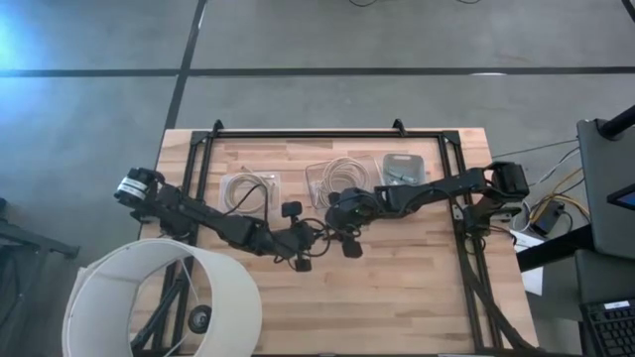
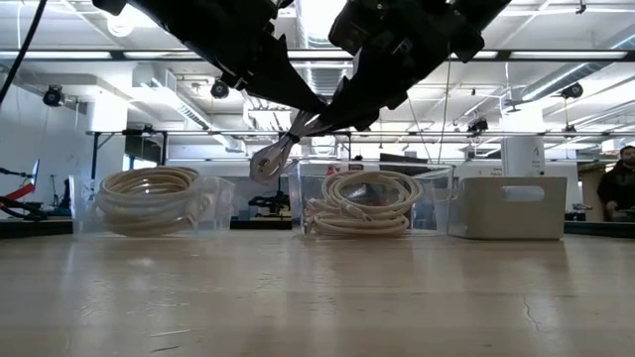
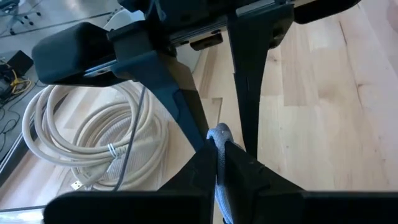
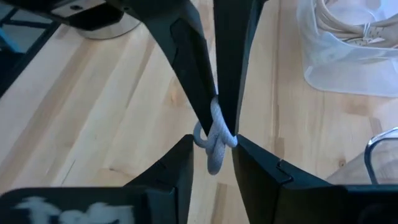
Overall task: Pick & Place USB Port
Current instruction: Put the white charger cable into the white bin
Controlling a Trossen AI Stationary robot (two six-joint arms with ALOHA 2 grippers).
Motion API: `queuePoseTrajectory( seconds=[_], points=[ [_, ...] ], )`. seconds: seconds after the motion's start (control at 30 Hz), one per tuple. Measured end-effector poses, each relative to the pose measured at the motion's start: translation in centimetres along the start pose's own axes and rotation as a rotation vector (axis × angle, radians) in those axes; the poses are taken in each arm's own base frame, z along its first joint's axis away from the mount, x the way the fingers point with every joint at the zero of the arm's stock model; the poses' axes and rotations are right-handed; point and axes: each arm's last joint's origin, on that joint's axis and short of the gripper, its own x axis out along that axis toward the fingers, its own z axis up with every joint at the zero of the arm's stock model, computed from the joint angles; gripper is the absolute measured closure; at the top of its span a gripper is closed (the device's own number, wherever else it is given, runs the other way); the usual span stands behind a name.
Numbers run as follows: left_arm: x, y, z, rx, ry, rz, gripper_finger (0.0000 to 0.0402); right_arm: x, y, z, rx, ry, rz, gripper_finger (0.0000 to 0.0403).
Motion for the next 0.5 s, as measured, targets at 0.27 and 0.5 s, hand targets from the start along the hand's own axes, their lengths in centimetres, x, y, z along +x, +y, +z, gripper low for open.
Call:
queuePoseTrajectory(
  seconds=[0.27,0.5],
  points=[
    [-0.03,0.02,0.02,0.000,-0.001,0.005,0.0374,-0.09,0.03,0.10,-0.020,0.000,0.001,0.0365],
    [-0.02,0.02,0.01,0.000,0.000,0.002,0.0374,-0.05,0.03,0.00,-0.039,0.004,0.001,0.0389]
  ],
)
